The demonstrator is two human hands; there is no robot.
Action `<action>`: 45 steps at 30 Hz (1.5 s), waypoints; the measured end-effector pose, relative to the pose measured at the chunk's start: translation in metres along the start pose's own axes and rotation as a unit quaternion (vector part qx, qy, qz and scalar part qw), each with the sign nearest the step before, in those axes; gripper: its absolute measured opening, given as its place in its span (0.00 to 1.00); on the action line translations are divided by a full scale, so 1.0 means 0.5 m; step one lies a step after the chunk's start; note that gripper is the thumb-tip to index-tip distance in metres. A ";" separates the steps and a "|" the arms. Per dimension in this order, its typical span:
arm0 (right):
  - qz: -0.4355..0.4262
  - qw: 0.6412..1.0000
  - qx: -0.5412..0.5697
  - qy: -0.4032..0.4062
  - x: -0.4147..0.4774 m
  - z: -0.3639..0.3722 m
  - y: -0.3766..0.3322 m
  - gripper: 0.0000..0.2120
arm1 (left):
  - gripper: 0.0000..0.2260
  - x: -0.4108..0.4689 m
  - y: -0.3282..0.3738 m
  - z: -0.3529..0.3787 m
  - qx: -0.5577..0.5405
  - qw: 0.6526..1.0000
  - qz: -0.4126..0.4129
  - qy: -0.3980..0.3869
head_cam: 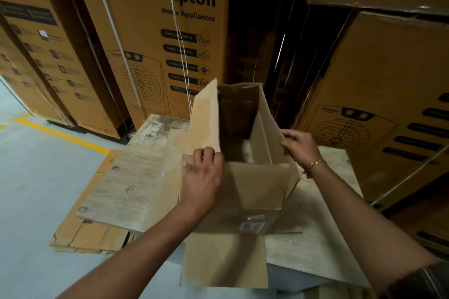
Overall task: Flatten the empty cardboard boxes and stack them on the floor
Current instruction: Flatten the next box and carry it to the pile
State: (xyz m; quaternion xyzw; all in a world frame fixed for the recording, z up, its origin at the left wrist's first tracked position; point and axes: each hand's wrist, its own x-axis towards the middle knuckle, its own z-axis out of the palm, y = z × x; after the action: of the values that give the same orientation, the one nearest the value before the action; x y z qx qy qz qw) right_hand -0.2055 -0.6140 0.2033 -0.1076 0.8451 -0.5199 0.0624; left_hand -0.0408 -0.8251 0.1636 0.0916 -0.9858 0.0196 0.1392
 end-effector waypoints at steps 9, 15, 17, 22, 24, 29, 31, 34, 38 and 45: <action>0.047 0.976 -0.176 -0.121 -0.088 -0.011 -0.009 0.22 | 0.20 -0.209 0.020 -0.010 -0.107 0.994 -0.032 -0.016; 0.111 0.982 -0.096 -0.118 -0.124 -0.020 0.028 0.19 | 0.36 -0.239 -0.002 0.021 -0.171 0.950 -0.071 -0.253; 0.105 0.987 -0.085 -0.092 -0.135 -0.022 0.029 0.18 | 0.33 -0.215 -0.021 0.040 -0.194 0.952 -0.125 -0.202; 0.098 0.990 -0.074 -0.071 -0.155 -0.028 0.032 0.21 | 0.35 -0.094 -0.097 0.076 -0.192 0.931 -0.257 -0.174; 0.110 0.990 -0.063 -0.060 -0.157 -0.033 0.042 0.23 | 0.43 -0.046 -0.115 0.096 -0.201 0.905 -0.256 -0.275; 0.122 0.989 -0.065 -0.061 -0.155 -0.049 0.061 0.23 | 0.52 0.020 -0.157 0.144 -0.229 0.883 -0.258 -0.319; 0.121 0.990 -0.047 -0.061 -0.151 -0.053 0.066 0.21 | 0.50 0.038 -0.168 0.158 -0.225 0.894 -0.251 -0.296; 0.127 0.990 -0.015 -0.056 -0.144 -0.060 0.081 0.21 | 0.41 0.069 -0.175 0.160 -0.236 0.907 -0.218 -0.272; 0.143 0.988 0.034 -0.047 -0.137 -0.070 0.105 0.22 | 0.21 0.088 -0.178 0.157 -0.287 0.900 -0.188 -0.268; 0.138 0.983 0.122 -0.018 -0.109 -0.049 0.118 0.21 | 0.14 0.037 -0.181 0.082 -0.500 0.783 -0.349 -0.122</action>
State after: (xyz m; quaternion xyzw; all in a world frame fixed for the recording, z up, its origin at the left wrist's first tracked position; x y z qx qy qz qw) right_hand -0.1649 -0.5536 0.1613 0.0095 0.7806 -0.6038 0.1614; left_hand -0.0525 -0.9196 0.1306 0.3489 -0.7664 -0.5377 0.0414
